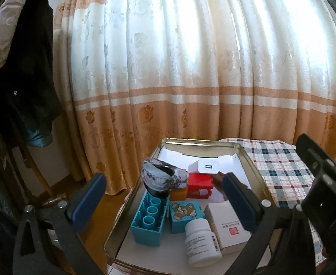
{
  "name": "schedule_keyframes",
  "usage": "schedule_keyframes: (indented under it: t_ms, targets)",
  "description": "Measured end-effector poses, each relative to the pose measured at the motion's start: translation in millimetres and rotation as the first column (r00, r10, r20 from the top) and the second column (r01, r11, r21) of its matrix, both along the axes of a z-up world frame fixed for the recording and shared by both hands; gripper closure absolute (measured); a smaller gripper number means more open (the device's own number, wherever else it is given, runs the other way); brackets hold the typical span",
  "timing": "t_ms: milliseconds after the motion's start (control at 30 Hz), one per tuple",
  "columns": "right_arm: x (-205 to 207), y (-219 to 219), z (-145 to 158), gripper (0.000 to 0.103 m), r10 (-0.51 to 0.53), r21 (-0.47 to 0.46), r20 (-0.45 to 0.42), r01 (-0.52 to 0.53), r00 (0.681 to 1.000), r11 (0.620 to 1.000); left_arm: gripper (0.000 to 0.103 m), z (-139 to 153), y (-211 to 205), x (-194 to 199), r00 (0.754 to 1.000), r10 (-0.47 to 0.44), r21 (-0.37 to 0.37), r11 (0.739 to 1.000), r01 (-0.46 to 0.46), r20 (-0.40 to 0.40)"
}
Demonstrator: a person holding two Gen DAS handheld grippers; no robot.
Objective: Organize rigid objects
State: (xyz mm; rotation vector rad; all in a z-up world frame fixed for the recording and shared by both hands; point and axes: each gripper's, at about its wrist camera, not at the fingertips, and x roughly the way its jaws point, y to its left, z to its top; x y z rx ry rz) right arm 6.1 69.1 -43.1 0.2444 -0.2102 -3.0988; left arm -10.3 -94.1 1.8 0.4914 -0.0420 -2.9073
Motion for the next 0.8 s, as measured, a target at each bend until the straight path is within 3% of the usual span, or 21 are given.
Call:
schedule_keyframes:
  t_ms: [167, 300, 800]
  targets:
    - [8.0, -11.9, 1.9, 0.009, 0.009, 0.058, -0.031, -0.007, 0.999, 0.998, 0.001, 0.7, -5.7, 2.8, 1.000, -0.015, 0.039, 0.999, 0.015, -0.002]
    - [7.1, -10.7, 2.6, 0.009, 0.001, 0.055, -0.028, 0.000, 1.000, 0.999, 0.000, 0.5, -8.1, 6.3, 1.000, -0.013, 0.061, 0.998, 0.014, -0.007]
    - [3.9, -3.4, 0.2, 0.009, -0.020, 0.022, 0.004, 0.020, 1.000, 1.000, 0.000, 0.1, -6.4, 5.2, 1.000, 0.019, 0.041, 0.999, -0.019, 0.002]
